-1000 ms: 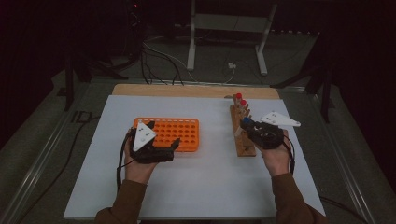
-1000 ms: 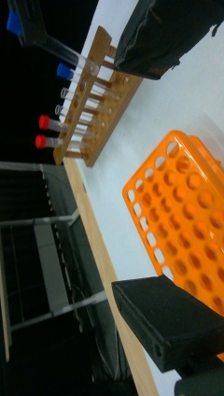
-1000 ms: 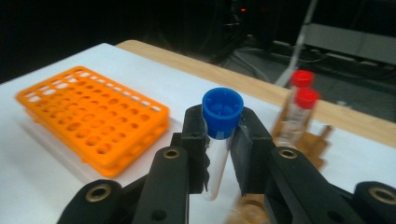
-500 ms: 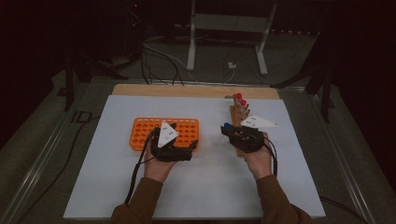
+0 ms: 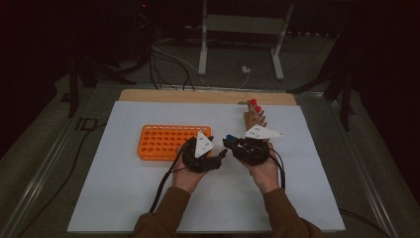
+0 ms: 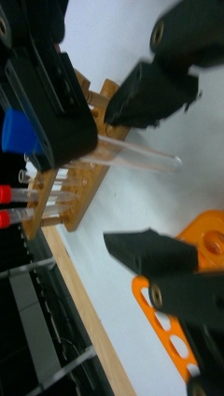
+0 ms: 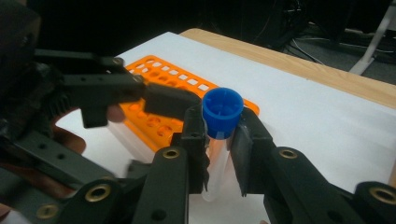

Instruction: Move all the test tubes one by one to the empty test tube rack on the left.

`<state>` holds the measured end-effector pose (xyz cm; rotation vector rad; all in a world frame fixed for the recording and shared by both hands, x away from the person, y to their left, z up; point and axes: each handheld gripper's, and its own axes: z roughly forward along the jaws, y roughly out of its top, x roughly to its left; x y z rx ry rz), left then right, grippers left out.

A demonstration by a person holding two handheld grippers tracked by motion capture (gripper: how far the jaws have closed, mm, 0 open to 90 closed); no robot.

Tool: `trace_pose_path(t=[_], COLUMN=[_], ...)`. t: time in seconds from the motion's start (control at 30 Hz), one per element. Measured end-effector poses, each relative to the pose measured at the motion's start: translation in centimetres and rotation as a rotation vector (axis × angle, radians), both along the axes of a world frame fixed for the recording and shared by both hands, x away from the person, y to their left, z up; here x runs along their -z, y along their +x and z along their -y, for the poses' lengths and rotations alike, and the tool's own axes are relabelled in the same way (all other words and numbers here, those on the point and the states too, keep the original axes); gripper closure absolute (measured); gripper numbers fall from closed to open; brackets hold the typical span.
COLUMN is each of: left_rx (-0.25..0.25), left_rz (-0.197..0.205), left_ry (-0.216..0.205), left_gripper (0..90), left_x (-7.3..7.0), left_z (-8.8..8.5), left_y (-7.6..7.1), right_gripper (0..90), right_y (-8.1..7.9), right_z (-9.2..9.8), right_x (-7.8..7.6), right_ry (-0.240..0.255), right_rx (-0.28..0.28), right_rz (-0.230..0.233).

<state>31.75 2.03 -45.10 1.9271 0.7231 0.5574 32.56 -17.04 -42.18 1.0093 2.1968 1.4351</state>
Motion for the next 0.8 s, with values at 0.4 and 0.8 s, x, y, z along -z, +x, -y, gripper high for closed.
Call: trace_pose_path(t=[0.4, 0.8], left_rx=[0.052, -0.008], left_rz=[-0.005, -0.019], left_ry=[0.000, 0.009], left_gripper=[75.5, 76.9], left_x=[0.2, 0.4], left_z=[0.4, -0.9], left_y=[0.1, 0.8], right_gripper=[76.4, 36.4], right_y=[0.0, 0.3], right_z=[-0.3, 1.3], right_x=[0.1, 0.2], right_ry=[0.002, 0.040], right_rx=[-0.012, 0.014], right_rz=[-0.007, -0.008])
